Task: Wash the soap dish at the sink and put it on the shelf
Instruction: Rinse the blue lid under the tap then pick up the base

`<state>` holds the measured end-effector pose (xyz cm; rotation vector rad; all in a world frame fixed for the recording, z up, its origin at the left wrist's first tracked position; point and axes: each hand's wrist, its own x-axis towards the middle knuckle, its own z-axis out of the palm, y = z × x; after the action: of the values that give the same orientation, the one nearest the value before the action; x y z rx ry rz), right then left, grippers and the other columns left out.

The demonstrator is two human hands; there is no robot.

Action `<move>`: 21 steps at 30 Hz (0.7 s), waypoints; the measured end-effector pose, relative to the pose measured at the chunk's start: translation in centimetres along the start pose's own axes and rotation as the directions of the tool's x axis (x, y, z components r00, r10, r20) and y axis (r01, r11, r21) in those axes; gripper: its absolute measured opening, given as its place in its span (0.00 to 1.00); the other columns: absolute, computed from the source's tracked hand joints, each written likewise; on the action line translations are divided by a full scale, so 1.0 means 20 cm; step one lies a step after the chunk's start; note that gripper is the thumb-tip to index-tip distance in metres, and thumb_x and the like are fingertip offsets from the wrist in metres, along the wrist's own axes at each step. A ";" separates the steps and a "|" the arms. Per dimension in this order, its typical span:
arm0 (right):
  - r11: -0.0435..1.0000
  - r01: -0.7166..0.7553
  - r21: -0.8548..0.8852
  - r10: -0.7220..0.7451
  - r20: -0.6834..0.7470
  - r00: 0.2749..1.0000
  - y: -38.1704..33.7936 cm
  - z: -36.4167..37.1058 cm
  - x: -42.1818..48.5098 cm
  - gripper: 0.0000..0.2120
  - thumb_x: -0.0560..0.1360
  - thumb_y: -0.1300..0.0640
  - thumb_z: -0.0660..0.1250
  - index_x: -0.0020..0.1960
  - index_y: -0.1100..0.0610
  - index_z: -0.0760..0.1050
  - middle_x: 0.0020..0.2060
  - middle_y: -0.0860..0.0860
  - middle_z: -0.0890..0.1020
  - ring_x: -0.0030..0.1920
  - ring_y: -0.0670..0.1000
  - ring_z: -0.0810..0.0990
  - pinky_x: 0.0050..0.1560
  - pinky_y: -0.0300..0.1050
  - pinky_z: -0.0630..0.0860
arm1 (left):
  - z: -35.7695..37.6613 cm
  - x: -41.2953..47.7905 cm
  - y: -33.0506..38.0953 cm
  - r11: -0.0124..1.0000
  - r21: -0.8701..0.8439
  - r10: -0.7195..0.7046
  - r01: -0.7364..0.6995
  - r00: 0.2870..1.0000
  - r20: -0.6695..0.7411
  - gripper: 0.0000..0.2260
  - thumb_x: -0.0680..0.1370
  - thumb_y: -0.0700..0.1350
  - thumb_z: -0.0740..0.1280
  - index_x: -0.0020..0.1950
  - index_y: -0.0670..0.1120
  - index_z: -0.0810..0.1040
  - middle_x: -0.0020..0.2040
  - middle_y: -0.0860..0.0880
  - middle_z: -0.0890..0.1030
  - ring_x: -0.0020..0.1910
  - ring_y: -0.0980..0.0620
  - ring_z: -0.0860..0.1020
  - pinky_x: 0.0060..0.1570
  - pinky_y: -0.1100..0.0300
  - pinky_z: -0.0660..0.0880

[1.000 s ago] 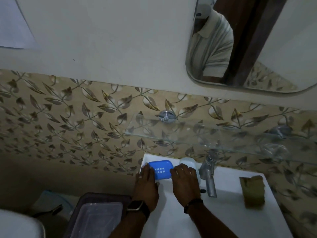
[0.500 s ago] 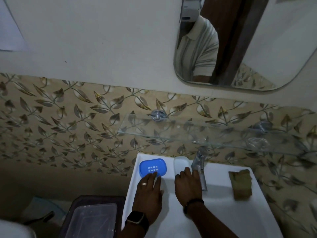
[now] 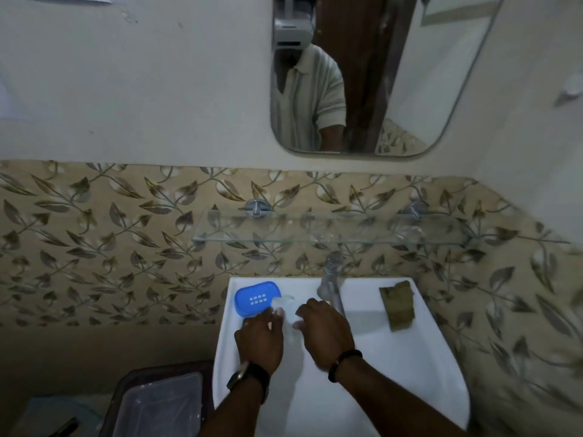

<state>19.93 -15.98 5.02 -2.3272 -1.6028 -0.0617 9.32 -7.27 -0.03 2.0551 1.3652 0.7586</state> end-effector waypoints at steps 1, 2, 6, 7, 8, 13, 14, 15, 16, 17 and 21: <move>0.997 -0.026 0.079 0.027 -0.006 1.000 -0.01 -0.02 -0.02 0.05 0.78 0.55 0.67 0.51 0.53 0.80 0.47 0.49 0.82 0.50 0.51 0.79 0.55 0.49 0.76 | 0.00 -0.01 0.02 0.998 -0.055 -0.037 0.035 0.999 -0.022 0.17 0.82 0.56 0.62 0.52 0.48 0.86 0.50 0.46 0.88 0.55 0.42 0.82 0.54 0.52 0.72; 0.983 -0.064 0.175 0.067 -0.013 0.998 -0.01 -0.04 -0.04 0.05 0.78 0.55 0.66 0.51 0.53 0.80 0.47 0.50 0.82 0.50 0.51 0.78 0.53 0.49 0.76 | 0.00 -0.02 0.05 0.992 -0.109 -0.069 0.066 0.997 -0.030 0.17 0.81 0.56 0.63 0.53 0.46 0.86 0.52 0.44 0.87 0.57 0.41 0.81 0.57 0.51 0.72; 0.867 -0.244 0.434 0.260 0.023 0.965 0.02 -0.12 -0.11 0.06 0.78 0.56 0.68 0.46 0.57 0.81 0.44 0.52 0.84 0.47 0.52 0.80 0.48 0.47 0.76 | 0.00 -0.06 0.13 0.983 -0.153 -0.110 0.106 0.994 -0.014 0.20 0.81 0.57 0.64 0.60 0.44 0.84 0.58 0.43 0.86 0.61 0.39 0.79 0.63 0.48 0.71; 0.817 -0.290 0.498 0.317 0.033 0.948 0.03 -0.13 -0.13 0.06 0.78 0.56 0.69 0.46 0.58 0.82 0.44 0.52 0.85 0.47 0.52 0.81 0.49 0.47 0.77 | -0.01 -0.07 0.14 0.984 -0.151 -0.102 0.099 0.995 -0.007 0.20 0.80 0.58 0.64 0.61 0.44 0.84 0.58 0.44 0.86 0.61 0.39 0.79 0.64 0.48 0.71; 0.761 -0.325 0.562 0.364 0.046 0.930 0.05 -0.14 -0.15 0.06 0.77 0.57 0.69 0.45 0.58 0.82 0.44 0.53 0.86 0.46 0.52 0.82 0.49 0.46 0.77 | -0.01 -0.07 0.16 0.984 -0.155 -0.090 0.088 0.996 -0.003 0.20 0.80 0.58 0.65 0.61 0.44 0.84 0.57 0.44 0.86 0.61 0.39 0.79 0.64 0.47 0.70; 0.382 -0.416 0.825 0.469 0.215 0.857 0.09 -0.17 -0.24 0.09 0.80 0.60 0.66 0.43 0.62 0.80 0.32 0.45 0.78 0.34 0.51 0.74 0.39 0.46 0.75 | -0.03 -0.08 0.22 0.982 -0.190 -0.011 0.011 1.000 0.005 0.24 0.78 0.63 0.64 0.59 0.46 0.84 0.54 0.47 0.86 0.58 0.42 0.80 0.63 0.44 0.74; 0.305 -0.424 0.853 0.481 0.247 0.841 0.10 -0.17 -0.25 0.09 0.80 0.61 0.65 0.45 0.63 0.80 0.31 0.46 0.78 0.32 0.51 0.73 0.37 0.46 0.75 | -0.03 -0.07 0.23 0.979 -0.203 0.011 -0.008 1.000 0.013 0.26 0.77 0.65 0.63 0.59 0.46 0.84 0.54 0.47 0.86 0.57 0.43 0.80 0.62 0.43 0.74; 0.249 -0.429 0.868 0.490 0.269 0.829 0.10 -0.17 -0.27 0.09 0.81 0.61 0.65 0.46 0.63 0.80 0.30 0.49 0.77 0.31 0.50 0.73 0.36 0.45 0.75 | -0.02 -0.07 0.24 0.975 -0.219 0.028 -0.021 0.999 0.031 0.29 0.76 0.68 0.61 0.59 0.46 0.84 0.54 0.48 0.86 0.57 0.44 0.80 0.61 0.43 0.75; 0.200 -0.426 0.882 0.488 0.287 0.824 0.11 -0.17 -0.28 0.09 0.81 0.61 0.64 0.46 0.63 0.80 0.30 0.51 0.77 0.31 0.50 0.73 0.35 0.45 0.75 | -0.02 -0.07 0.25 0.971 -0.237 0.031 -0.017 0.998 0.056 0.32 0.74 0.71 0.59 0.59 0.47 0.83 0.55 0.48 0.85 0.56 0.46 0.81 0.61 0.43 0.76; 0.149 -0.418 0.896 0.481 0.304 0.822 0.11 -0.18 -0.28 0.08 0.81 0.61 0.64 0.46 0.62 0.80 0.30 0.53 0.76 0.30 0.50 0.73 0.34 0.44 0.75 | -0.02 -0.07 0.26 0.968 -0.252 0.027 -0.005 0.996 0.083 0.34 0.73 0.74 0.57 0.59 0.48 0.83 0.54 0.50 0.84 0.55 0.47 0.81 0.60 0.45 0.76; -0.020 -0.379 0.925 0.443 0.348 0.826 0.15 -0.18 -0.30 0.09 0.82 0.62 0.63 0.44 0.61 0.79 0.29 0.54 0.75 0.30 0.50 0.73 0.32 0.42 0.74 | -0.01 -0.08 0.33 0.978 -0.196 -0.030 0.063 0.985 0.168 0.38 0.68 0.81 0.48 0.44 0.51 0.80 0.44 0.53 0.83 0.48 0.47 0.81 0.53 0.48 0.77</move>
<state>21.03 -23.44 6.51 -1.4281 -0.3691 0.8500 12.76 -10.83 4.52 1.8764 1.1908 0.6627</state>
